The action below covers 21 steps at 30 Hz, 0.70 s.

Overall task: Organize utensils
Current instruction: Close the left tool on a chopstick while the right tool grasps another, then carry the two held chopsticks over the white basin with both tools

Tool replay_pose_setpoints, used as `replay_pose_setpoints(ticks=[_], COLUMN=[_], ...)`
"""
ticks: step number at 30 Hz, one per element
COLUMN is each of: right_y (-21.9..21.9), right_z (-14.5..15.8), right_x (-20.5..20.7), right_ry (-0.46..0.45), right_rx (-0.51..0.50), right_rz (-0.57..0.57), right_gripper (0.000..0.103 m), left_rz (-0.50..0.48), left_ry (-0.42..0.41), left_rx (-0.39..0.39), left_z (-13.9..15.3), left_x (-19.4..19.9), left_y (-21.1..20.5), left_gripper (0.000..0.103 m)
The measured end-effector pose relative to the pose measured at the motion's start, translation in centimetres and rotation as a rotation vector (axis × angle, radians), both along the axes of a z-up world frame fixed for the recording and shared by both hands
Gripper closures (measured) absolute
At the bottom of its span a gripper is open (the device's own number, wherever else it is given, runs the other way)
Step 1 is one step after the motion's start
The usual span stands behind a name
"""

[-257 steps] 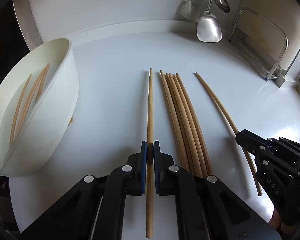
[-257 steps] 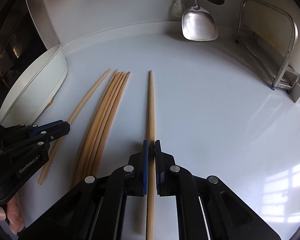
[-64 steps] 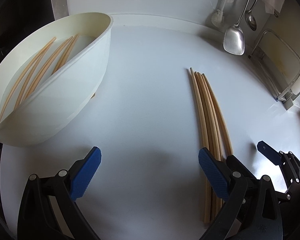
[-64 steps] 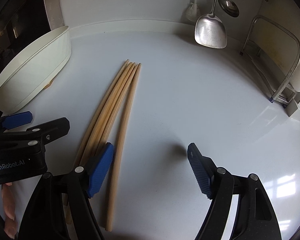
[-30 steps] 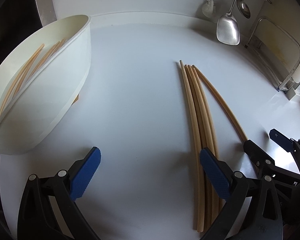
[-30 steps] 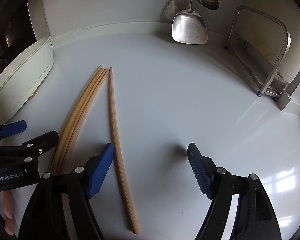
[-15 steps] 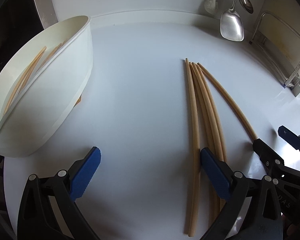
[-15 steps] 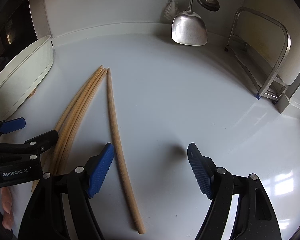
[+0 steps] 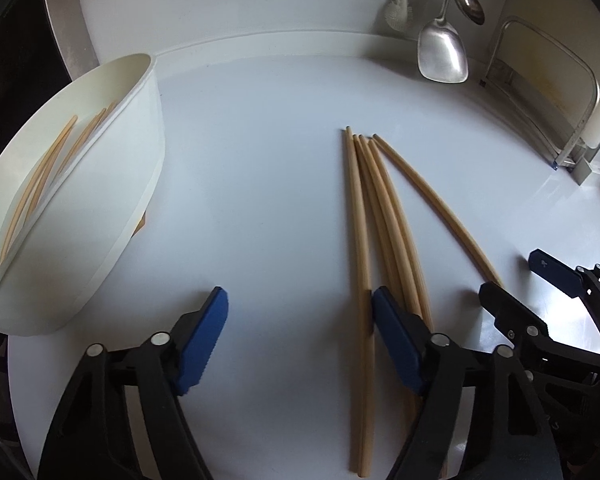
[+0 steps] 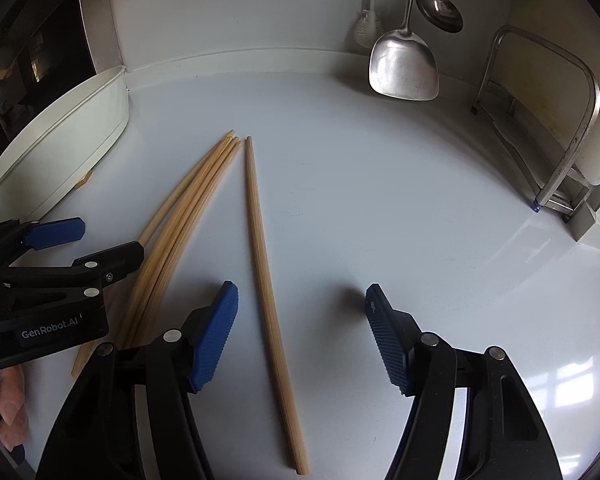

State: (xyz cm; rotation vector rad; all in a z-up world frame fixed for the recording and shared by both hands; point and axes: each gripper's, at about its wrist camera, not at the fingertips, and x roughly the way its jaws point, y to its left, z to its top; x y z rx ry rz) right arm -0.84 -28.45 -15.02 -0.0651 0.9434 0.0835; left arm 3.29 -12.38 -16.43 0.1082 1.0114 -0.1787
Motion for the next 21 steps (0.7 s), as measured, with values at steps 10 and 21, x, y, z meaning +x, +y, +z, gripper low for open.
replay_pose_setpoints(ticks=[10, 21], right_y=[1.6, 1.6], right_z=[0.4, 4.1], right_x=[-0.8, -1.4], right_ry=[0.002, 0.033], right_rx=[-0.04, 0.064], right_rz=[0.038, -0.029], right_gripper=[0.096, 0.096], left_rz=[-0.058, -0.079], left_ry=[-0.002, 0.013], left_rx=[-0.007, -0.08], left_z=[0.3, 5.0], left_x=[-1.1, -1.4], left_y=[-1.2, 0.8], left_gripper=[0.096, 0.096])
